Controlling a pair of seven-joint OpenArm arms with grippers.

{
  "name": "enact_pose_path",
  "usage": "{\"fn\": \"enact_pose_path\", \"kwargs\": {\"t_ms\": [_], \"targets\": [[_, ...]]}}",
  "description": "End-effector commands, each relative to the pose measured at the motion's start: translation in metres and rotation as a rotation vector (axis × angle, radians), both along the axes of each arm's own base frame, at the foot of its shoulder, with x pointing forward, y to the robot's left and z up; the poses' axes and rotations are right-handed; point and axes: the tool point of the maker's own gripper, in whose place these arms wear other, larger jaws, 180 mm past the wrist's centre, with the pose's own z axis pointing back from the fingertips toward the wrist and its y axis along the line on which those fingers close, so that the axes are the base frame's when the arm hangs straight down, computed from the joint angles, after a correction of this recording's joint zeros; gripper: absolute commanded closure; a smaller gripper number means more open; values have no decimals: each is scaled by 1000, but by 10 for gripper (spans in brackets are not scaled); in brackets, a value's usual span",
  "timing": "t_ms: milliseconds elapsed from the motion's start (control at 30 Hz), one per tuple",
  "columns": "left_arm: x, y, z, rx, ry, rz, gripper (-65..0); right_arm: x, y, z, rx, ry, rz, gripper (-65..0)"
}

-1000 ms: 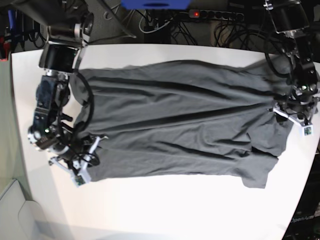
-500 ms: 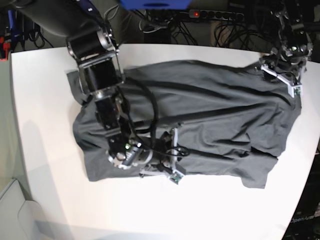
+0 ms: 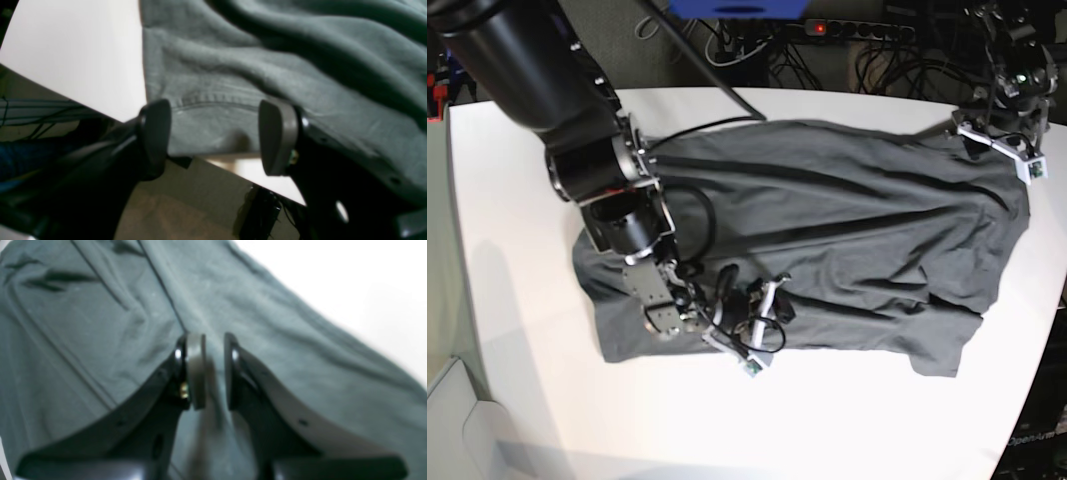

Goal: Layout the t-shirt on the table in an organized manner, then fold the t-shirt properly
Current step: 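Move the right gripper to the shirt's hem and grasp it, then move the left gripper across the shirt and grasp fabric near the collar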

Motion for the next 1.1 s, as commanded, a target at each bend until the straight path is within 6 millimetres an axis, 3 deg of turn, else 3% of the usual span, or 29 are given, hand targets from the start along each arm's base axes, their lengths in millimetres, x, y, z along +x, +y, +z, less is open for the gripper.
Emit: {"fn": "enact_pose_path", "kwargs": {"t_ms": [0, 67, 200, 300, 433, 667, 900, 967, 1067], "targets": [[4, 5, 10, 25, -28, -1, -403, 20, -3, 25, 42, -63, -21, -89], [6, 5, 10, 23, -32, 0, -403, 19, -6, 21, 56, -59, -35, -89], [17, -3, 11, 11, -50, -19, -403, 21, -30, 9, 54, -46, -81, -88], [26, -10, 10, -2, -59, -37, -403, 26, -58, 2, 56, -39, -141, -89], [38, -19, 11, -12, -74, -63, -403, 38, -119, -12, 13, -28, -324, -89], [51, -34, 7, -38, -77, -98, -403, 43, -230, -37, -152, -28, -660, -86], [59, -65, 2, -67, -70, -185, -403, 8, -327, -67, -374, -5, -902, -85], [75, -82, 14, -72, -113, -233, -403, 1, -338, -71, -397, -2, -920, -85], [90, -117, 28, -117, -174, -286, -403, -2, -337, -74, -374, 9, -915, -85]]}}
